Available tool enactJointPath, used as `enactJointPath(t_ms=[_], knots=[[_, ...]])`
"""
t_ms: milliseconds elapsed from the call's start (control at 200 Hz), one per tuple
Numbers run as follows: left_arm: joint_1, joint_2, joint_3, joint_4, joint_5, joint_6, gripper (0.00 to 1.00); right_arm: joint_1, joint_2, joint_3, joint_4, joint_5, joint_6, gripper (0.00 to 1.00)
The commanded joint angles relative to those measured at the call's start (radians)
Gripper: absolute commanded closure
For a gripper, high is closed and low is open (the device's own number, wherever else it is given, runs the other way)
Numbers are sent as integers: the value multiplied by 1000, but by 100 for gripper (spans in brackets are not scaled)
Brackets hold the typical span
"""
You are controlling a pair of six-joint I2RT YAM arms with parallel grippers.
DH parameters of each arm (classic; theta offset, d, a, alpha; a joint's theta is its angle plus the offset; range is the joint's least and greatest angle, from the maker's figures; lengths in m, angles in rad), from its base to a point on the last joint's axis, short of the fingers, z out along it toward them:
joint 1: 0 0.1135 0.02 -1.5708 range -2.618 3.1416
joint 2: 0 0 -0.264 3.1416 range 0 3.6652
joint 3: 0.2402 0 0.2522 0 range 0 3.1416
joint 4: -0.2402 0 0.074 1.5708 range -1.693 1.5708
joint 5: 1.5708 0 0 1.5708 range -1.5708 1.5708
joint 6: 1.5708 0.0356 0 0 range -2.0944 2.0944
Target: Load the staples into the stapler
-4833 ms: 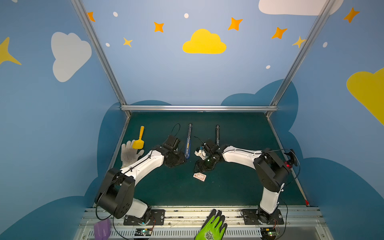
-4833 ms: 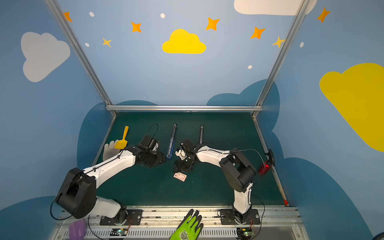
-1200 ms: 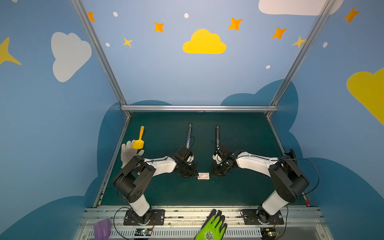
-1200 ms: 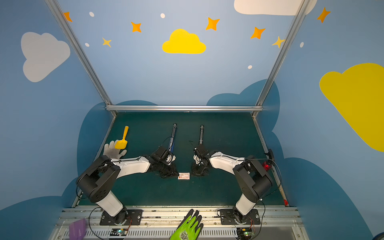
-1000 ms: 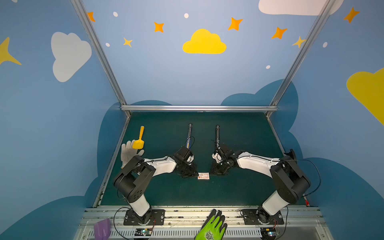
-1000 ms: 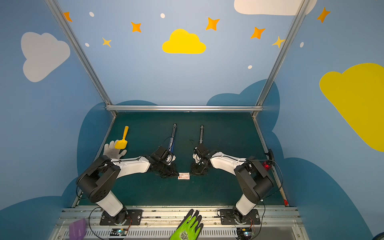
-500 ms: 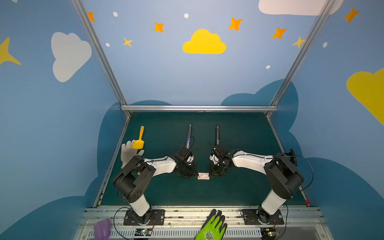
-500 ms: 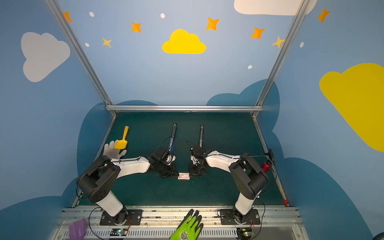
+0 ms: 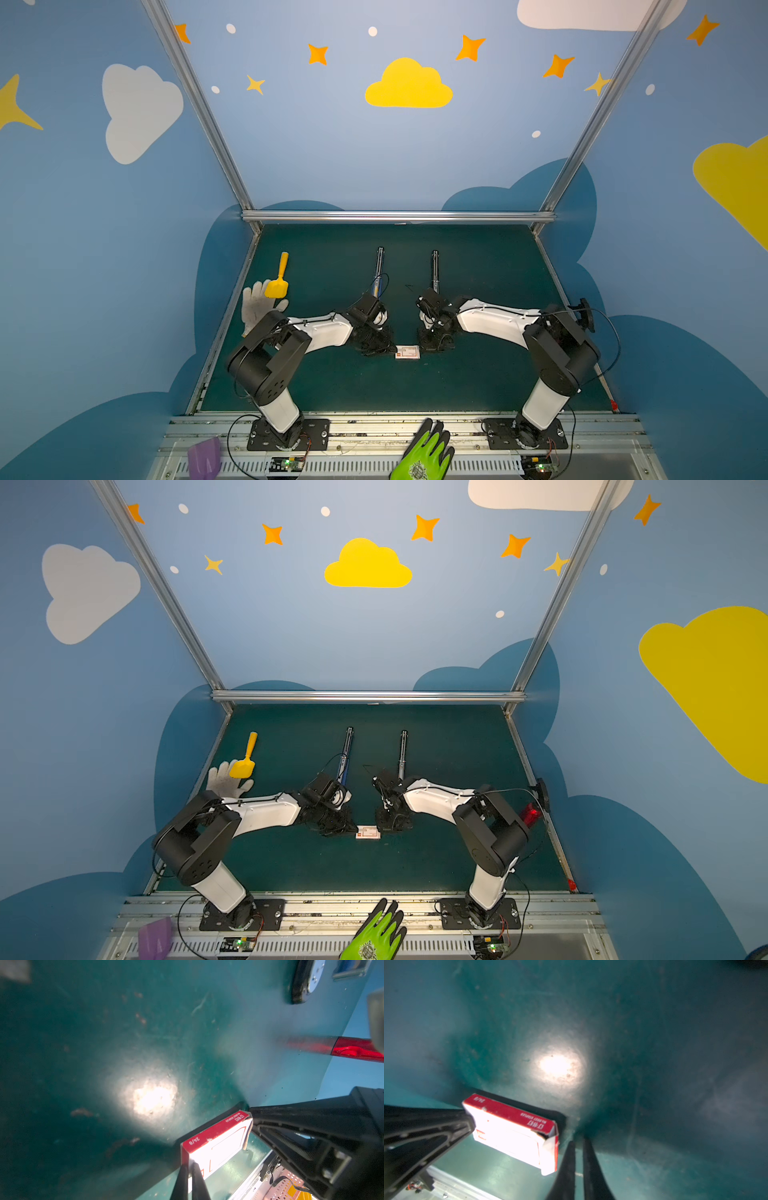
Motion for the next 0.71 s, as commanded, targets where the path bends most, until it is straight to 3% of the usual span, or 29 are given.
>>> enactJointPath(t_ms=[0,205,491,701], knots=[[-3,3,-7,-19,-8,12,92,-25,-44,-50,-19,0,24,73],[-3,-6,-7,-22,-9,12,92,-31,-106,-49,19,-49,24,69],[-3,-15,-2,-24,-8,13,93,4,-72,-26,65,-86,9,58],[-3,-16,3,-27,-9,14,94,17,-5,-8,58,-74,15,63]])
